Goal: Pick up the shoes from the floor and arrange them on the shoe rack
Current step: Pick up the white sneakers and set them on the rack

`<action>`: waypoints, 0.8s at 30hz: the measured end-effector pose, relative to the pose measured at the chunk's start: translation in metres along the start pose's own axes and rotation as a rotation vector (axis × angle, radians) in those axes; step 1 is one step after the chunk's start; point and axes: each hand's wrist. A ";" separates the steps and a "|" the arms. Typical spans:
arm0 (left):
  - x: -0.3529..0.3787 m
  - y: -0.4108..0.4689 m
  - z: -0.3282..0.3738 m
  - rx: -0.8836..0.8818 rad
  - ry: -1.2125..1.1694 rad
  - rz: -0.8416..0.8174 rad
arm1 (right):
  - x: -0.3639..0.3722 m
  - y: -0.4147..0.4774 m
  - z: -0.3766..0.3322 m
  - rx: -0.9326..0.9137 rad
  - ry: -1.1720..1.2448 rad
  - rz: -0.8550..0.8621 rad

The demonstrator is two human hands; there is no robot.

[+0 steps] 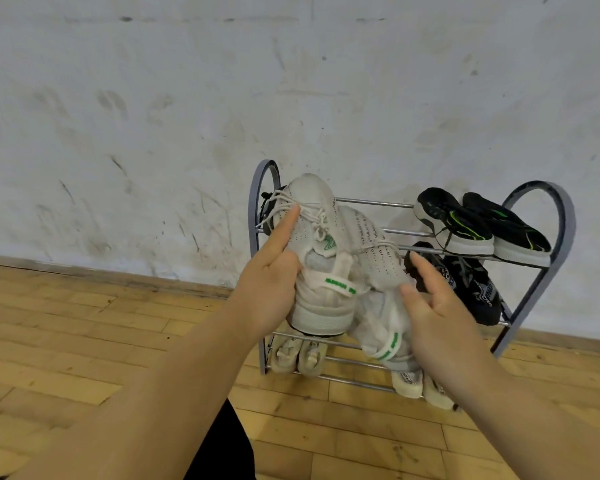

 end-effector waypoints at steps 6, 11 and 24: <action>-0.033 -0.011 -0.005 -0.066 0.114 -0.160 | -0.026 0.002 0.004 -0.009 -0.117 0.040; -0.050 -0.020 -0.021 -0.238 0.270 -0.394 | -0.037 0.006 0.014 0.045 -0.210 -0.038; -0.040 0.019 -0.085 -0.520 0.496 -0.664 | 0.008 0.017 0.079 0.324 -0.315 -0.356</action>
Point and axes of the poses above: each hand's wrist, its own y-axis towards the middle knuckle, its own x-axis out of the palm, z = x × y, and after that the axes turned 2 degrees about x, right-handed
